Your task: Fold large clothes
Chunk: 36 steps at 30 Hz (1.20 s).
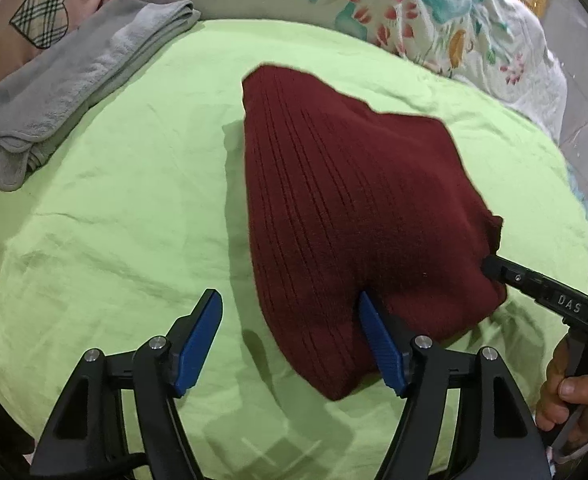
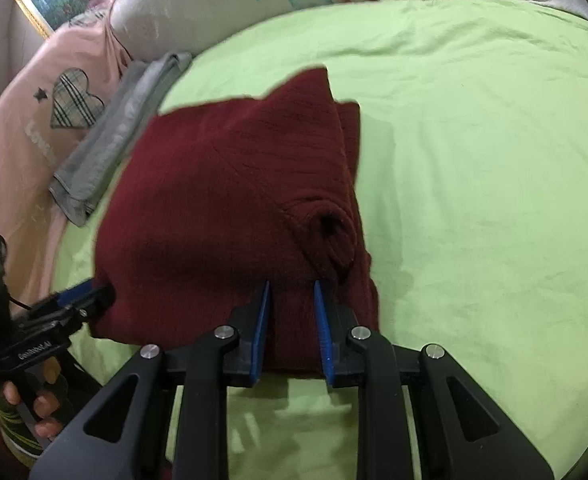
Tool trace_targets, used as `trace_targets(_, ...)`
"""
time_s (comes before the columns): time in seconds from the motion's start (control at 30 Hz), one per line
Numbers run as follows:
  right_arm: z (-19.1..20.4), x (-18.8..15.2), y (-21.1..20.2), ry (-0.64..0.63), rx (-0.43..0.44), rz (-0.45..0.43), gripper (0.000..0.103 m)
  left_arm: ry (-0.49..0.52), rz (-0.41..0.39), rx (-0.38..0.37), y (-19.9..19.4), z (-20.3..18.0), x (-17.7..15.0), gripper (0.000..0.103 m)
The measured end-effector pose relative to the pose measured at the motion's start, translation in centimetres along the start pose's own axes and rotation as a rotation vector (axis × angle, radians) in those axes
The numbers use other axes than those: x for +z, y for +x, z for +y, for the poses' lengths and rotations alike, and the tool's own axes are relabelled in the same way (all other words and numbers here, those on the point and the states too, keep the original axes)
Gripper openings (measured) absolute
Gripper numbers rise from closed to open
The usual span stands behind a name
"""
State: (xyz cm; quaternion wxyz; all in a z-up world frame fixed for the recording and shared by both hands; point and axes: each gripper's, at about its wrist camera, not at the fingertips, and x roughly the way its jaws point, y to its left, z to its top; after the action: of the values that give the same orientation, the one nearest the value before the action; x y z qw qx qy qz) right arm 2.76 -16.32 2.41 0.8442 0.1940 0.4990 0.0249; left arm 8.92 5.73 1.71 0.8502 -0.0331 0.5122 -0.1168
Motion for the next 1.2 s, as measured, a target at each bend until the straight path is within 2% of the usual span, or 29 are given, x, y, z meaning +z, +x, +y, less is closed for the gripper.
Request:
trace_targets(0.07, 0.4, 0.7, -1.6, 0.006, 0.029, -0.045, 0.024, -0.009, -0.018, 0.000, -1.5, 0.3, 0.5, 0.068)
trace_targets(0.17, 1.3, 2.3, -3.5, -0.002, 0.075, -0.121, 0.029, -0.049, -0.090, -0.046, -3.9, 1.4, 2.0, 0.068)
trace_targets(0.23, 1.8, 3.6, -3.6, -0.017, 0.073, -0.146, 0.037, -0.072, -0.127, -0.049, -4.4, 2.2, 3.6, 0.068)
trace_targets(0.3, 2.3, 5.2, -2.6, -0.038, 0.053, -0.154, 0.038, -0.062, -0.125, -0.029, -3.5, 2.2, 5.0, 0.067)
trace_targets(0.4, 2.5, 7.4, 0.8, -0.046, 0.028, -0.100, 0.038, -0.046, -0.064, -0.034, -0.2, 1.9, 6.8, 0.057)
trace_targets(0.43, 2.4, 7.9, 2.1, -0.047, 0.020, -0.075, 0.038, -0.030, -0.035, -0.012, 1.3, 1.5, 7.2, 0.056)
trace_targets(0.53, 1.4, 8.4, 4.9, -0.028, -0.054, -0.012, 0.038, -0.002, -0.009, 0.034, 4.1, 1.0, 7.8, 0.059)
trace_targets(0.57, 0.5, 8.4, 6.0, -0.006, -0.083, 0.012, 0.038, -0.004, -0.006, 0.033, 4.5, 1.0, 7.9, 0.059)
trace_targets(0.77, -1.1, 8.3, 6.2, 0.034, -0.049, 0.005, 0.039, 0.001, 0.003, 0.039, 5.7, 1.1, 8.4, 0.062)
trace_targets(0.97, 0.3, 7.2, 2.6, 0.017, -0.016, -0.032, 0.039, 0.037, -0.035, 0.110, 2.7, 0.2, 7.3, 0.062)
trace_targets(1.07, 1.5, 5.8, 0.6, -0.010, -0.005, -0.050, 0.040, 0.028, -0.056, 0.119, 0.9, 0.2, 6.0, 0.068)
trace_targets(1.1, 1.7, 5.3, 0.0, -0.013, -0.001, -0.056, 0.041, 0.027, -0.063, 0.126, 0.2, 0.2, 5.4, 0.072)
trace_targets(1.2, 2.3, 3.2, -2.1, -0.011, 0.017, -0.072, 0.041, 0.023, -0.067, 0.132, -1.3, 0.3, 3.7, 0.073)
